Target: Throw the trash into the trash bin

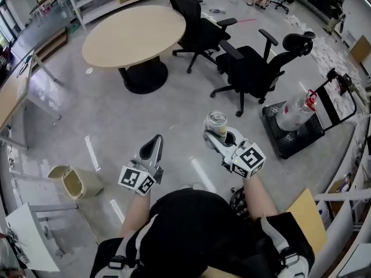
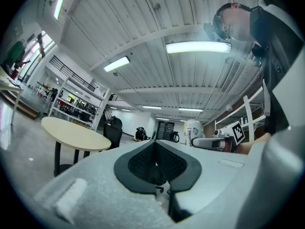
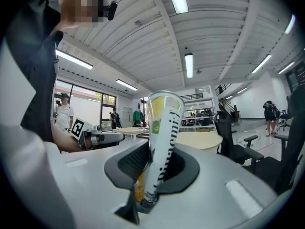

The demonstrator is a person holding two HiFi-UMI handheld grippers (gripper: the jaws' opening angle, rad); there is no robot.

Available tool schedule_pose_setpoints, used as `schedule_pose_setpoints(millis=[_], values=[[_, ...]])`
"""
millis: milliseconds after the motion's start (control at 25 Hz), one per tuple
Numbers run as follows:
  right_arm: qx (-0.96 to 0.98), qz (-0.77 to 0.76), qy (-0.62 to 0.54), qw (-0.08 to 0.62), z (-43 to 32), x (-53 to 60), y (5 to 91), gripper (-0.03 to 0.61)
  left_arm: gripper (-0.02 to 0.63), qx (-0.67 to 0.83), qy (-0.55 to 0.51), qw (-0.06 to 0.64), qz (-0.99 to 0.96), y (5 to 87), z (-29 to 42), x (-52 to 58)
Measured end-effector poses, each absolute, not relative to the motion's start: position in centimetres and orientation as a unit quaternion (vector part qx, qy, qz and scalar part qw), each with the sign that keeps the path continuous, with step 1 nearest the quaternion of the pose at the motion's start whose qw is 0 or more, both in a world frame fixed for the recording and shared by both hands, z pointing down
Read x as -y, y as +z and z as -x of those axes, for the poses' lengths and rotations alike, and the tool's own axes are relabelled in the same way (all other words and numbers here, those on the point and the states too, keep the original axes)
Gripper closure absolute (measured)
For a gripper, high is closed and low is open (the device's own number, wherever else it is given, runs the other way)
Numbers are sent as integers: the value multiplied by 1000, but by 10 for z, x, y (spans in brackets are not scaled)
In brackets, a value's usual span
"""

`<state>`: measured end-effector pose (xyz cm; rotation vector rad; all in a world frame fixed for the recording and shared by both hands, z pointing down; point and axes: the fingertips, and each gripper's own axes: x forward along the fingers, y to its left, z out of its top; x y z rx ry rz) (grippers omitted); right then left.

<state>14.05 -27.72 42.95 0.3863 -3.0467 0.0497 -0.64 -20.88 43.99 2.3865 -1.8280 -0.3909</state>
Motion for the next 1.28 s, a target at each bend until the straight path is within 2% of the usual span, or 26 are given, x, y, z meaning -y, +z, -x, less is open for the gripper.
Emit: schedule_pose_setpoints(millis=[440,800,1280], values=[[998,-19,43,32,-132,279,438,517,614,697,-126,66,-703,457,2,172],[994,83,62,46,-91,254,462,517,614,773,-117,79,-619,470,18,115],[979,198,25,31,32,163,439,517,614,843,-116,21,-524,448,110,1]])
